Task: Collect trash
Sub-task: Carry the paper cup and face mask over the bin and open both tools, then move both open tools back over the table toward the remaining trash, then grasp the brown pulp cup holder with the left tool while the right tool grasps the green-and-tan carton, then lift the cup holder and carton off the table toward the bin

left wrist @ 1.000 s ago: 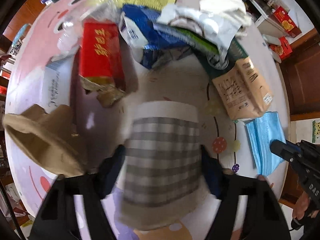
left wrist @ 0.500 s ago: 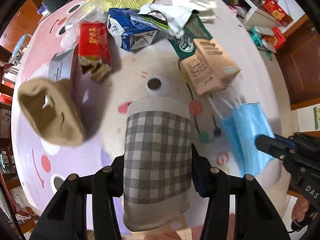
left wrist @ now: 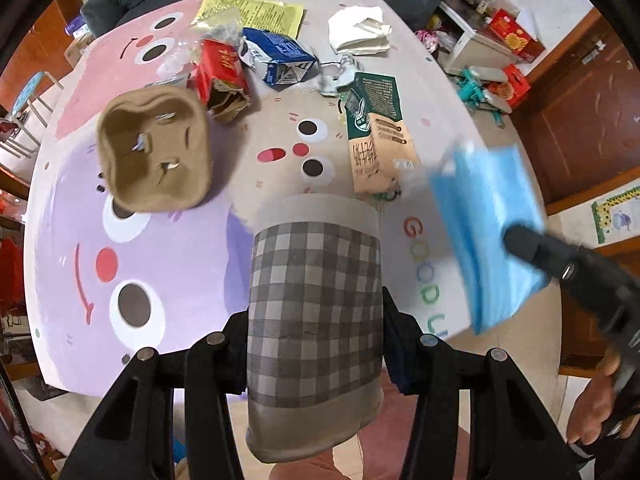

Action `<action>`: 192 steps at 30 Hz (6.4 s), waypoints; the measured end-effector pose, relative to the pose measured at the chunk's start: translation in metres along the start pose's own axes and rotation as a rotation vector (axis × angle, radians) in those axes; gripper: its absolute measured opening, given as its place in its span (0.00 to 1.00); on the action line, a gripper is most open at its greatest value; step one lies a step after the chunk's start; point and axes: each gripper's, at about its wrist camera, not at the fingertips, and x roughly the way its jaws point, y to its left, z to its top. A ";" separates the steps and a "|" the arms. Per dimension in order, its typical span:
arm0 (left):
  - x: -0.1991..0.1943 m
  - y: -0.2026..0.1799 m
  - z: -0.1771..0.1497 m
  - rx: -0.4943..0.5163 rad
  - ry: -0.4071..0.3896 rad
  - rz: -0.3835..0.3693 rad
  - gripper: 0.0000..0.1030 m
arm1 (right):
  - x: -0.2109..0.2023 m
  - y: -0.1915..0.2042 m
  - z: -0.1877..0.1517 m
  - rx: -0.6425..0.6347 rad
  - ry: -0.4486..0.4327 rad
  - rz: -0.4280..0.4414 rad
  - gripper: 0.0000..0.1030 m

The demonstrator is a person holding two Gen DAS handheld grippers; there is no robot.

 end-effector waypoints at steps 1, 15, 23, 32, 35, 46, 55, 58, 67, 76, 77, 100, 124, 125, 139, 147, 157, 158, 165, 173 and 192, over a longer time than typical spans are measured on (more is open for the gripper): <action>-0.002 0.008 0.003 0.000 -0.005 -0.007 0.47 | -0.004 0.008 0.000 -0.005 -0.018 -0.004 0.06; -0.039 0.044 -0.062 0.065 -0.070 -0.067 0.47 | -0.037 0.099 -0.073 -0.054 -0.113 -0.086 0.06; -0.041 0.059 -0.119 0.089 -0.061 -0.081 0.47 | -0.034 0.115 -0.153 0.019 -0.055 -0.138 0.06; -0.004 0.064 -0.176 0.036 -0.006 -0.071 0.48 | 0.007 0.088 -0.216 0.121 0.119 -0.166 0.06; 0.029 0.066 -0.190 0.014 0.028 -0.066 0.48 | 0.035 0.067 -0.236 0.157 0.164 -0.182 0.06; 0.234 0.090 -0.218 -0.095 0.050 -0.004 0.53 | 0.216 -0.054 -0.319 0.126 0.300 -0.242 0.10; 0.361 0.113 -0.228 -0.122 0.061 0.096 0.83 | 0.324 -0.131 -0.352 0.121 0.366 -0.279 0.35; 0.370 0.119 -0.228 -0.136 0.054 0.130 0.98 | 0.332 -0.138 -0.353 0.135 0.372 -0.276 0.38; 0.336 0.130 -0.233 -0.174 0.000 0.142 0.98 | 0.308 -0.130 -0.350 0.187 0.344 -0.239 0.48; 0.223 0.108 -0.238 -0.164 -0.047 0.130 0.98 | 0.218 -0.081 -0.328 0.219 0.288 -0.225 0.48; 0.209 0.106 -0.237 -0.162 -0.052 0.125 0.98 | 0.202 -0.073 -0.324 0.223 0.282 -0.226 0.48; -0.126 0.091 -0.205 -0.034 -0.361 0.085 0.98 | -0.045 0.129 -0.206 -0.058 0.026 -0.222 0.48; -0.164 0.122 -0.094 0.015 -0.547 0.146 0.98 | -0.051 0.143 -0.098 -0.069 -0.111 -0.255 0.48; -0.158 0.123 -0.086 0.012 -0.536 0.156 0.98 | -0.045 0.132 -0.088 -0.056 -0.105 -0.253 0.48; -0.030 0.172 0.043 -0.119 -0.355 0.219 0.98 | 0.058 0.009 0.021 -0.002 0.032 -0.294 0.49; 0.012 0.198 0.080 -0.179 -0.298 0.187 0.98 | 0.098 -0.014 0.041 0.023 0.098 -0.246 0.49; 0.049 0.218 0.102 -0.264 -0.242 0.064 0.71 | 0.106 -0.025 0.039 0.014 0.110 -0.220 0.40; 0.051 0.218 0.102 -0.267 -0.237 0.061 0.60 | 0.106 -0.025 0.038 0.010 0.110 -0.222 0.40; 0.054 0.201 0.091 -0.213 -0.233 0.105 0.14 | 0.104 -0.017 0.033 -0.023 0.124 -0.236 0.39; 0.032 0.179 0.063 -0.198 -0.256 0.137 0.14 | 0.094 0.001 0.021 -0.026 0.097 -0.226 0.38; -0.084 0.145 -0.087 -0.149 -0.358 0.115 0.14 | 0.002 0.092 -0.094 0.053 -0.007 -0.173 0.38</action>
